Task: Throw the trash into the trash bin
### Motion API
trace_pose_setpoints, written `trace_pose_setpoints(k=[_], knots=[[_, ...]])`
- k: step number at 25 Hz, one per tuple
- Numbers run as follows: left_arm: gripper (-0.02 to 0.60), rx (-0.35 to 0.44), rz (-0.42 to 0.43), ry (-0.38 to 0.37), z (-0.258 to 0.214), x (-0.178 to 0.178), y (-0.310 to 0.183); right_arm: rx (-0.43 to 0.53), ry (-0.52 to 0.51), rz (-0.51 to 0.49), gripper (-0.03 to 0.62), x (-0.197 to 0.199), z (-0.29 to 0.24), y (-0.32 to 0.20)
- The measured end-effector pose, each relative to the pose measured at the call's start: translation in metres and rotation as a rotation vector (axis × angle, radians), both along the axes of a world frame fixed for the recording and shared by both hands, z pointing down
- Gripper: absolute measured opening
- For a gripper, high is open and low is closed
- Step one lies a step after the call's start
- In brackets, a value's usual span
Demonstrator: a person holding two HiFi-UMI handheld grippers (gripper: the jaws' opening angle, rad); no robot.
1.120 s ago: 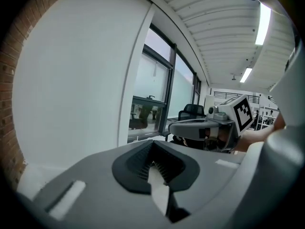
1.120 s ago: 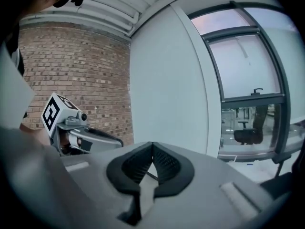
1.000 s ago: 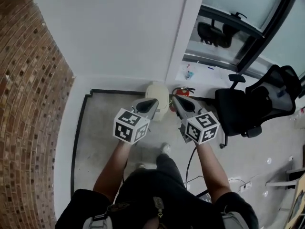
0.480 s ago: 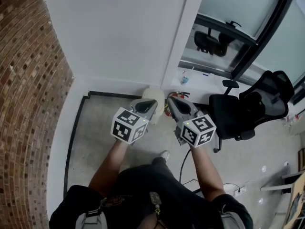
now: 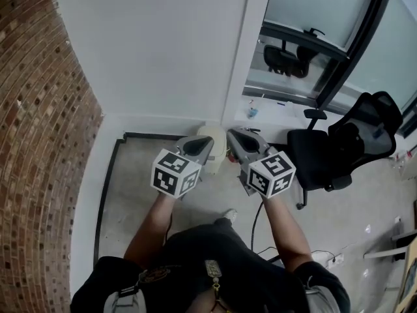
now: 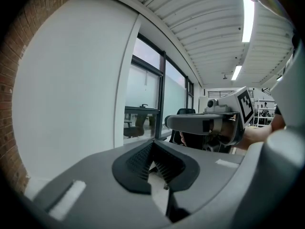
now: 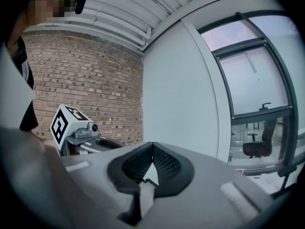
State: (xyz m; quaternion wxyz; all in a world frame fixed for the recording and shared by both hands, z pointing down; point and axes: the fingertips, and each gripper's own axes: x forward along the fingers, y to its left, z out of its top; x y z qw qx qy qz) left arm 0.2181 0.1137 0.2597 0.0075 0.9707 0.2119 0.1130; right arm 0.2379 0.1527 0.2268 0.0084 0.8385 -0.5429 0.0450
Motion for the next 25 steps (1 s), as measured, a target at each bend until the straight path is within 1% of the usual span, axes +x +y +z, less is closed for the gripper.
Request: trace_pose_setpoints(k=[16, 25], knots=[[0.006, 0.006, 0.033, 0.007, -0.007, -0.001, 0.001, 0.002, 0.001, 0.007, 0.003, -0.002, -0.004, -0.003], [0.006, 0.011, 0.031, 0.020, -0.012, -0.001, -0.001, 0.014, 0.000, 0.013, 0.003, -0.002, -0.004, -0.005]])
